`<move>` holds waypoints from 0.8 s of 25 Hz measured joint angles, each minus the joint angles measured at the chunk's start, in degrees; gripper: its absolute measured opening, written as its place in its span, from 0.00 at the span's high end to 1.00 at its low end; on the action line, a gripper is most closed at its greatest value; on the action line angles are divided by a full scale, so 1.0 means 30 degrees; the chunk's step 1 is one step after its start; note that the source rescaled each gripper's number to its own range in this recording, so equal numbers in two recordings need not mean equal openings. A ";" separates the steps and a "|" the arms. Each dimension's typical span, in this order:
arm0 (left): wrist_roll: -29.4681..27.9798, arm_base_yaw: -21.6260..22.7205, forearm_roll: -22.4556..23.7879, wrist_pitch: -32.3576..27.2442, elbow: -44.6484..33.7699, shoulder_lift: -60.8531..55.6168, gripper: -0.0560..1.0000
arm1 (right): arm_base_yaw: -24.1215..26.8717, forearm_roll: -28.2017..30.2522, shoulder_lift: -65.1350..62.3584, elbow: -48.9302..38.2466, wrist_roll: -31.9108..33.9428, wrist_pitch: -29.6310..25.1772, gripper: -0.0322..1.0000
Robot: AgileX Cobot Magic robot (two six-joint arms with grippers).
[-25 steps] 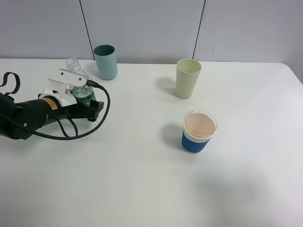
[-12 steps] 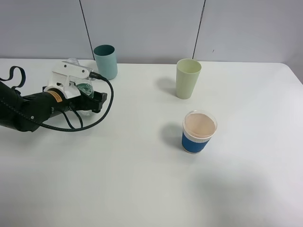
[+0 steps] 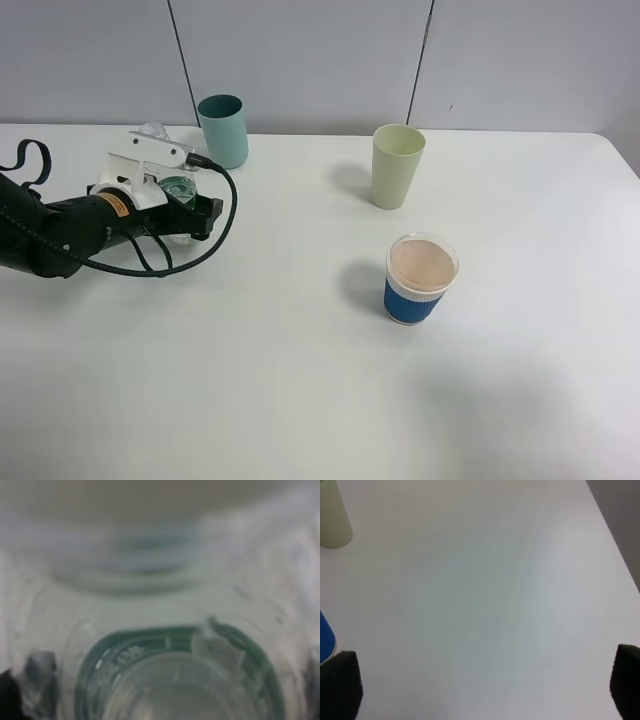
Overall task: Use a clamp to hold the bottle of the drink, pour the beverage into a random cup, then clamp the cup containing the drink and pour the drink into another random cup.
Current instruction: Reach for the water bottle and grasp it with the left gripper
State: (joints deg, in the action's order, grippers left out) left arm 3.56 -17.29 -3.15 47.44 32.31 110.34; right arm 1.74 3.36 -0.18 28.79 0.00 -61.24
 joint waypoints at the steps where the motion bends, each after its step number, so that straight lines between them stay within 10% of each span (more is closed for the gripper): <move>1: 0.0000 0.0031 -0.0022 0.0000 -0.0064 0.0000 0.00 | 0.0000 0.0000 0.0000 0.0000 0.0000 0.0000 0.00; 10: 0.0000 0.0372 -0.0086 0.0071 -0.0430 0.0000 0.02 | 0.0000 0.0000 0.0000 0.0000 0.0000 0.0000 0.00; 16: 0.0000 0.0372 -0.0076 0.0272 -0.0430 0.0000 0.93 | 0.0000 0.0000 0.0000 0.0000 0.0000 0.0000 0.00; 20: 0.0000 0.0372 -0.0076 0.0316 -0.0430 0.0000 0.95 | 0.0000 0.0000 0.0000 0.0000 0.0000 0.0000 0.00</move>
State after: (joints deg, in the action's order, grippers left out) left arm 3.56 -16.18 -3.38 48.39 31.02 110.34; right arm 1.74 3.36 -0.18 28.79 0.00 -61.24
